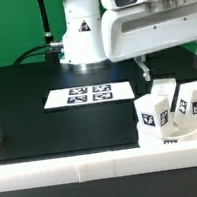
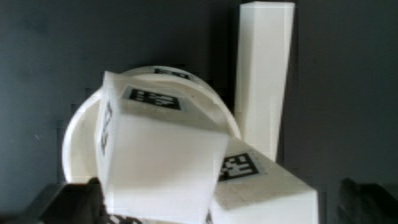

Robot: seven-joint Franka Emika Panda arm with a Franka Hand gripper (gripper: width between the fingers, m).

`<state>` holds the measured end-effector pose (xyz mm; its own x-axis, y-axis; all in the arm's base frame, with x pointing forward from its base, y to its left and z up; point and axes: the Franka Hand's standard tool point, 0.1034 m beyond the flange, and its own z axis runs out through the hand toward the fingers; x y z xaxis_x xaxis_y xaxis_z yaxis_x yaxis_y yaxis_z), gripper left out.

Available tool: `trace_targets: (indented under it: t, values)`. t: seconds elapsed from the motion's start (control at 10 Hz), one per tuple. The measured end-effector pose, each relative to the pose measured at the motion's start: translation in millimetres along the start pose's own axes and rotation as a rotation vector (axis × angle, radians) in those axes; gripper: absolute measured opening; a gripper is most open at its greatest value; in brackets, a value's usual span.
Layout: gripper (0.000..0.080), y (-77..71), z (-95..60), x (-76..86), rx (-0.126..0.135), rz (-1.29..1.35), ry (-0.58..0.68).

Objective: Assemble stool

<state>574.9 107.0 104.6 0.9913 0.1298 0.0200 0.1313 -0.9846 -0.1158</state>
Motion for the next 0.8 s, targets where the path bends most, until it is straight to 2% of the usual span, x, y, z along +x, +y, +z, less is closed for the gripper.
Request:
trace_targets:
  t: [0.4,0.8]
  values:
    - [0.0649,7.3,3.2,2.1,-0.059,-0.585,0.013]
    - [0.0649,17.7,6.4,-1.9,-0.091,-0.923,-0.014]
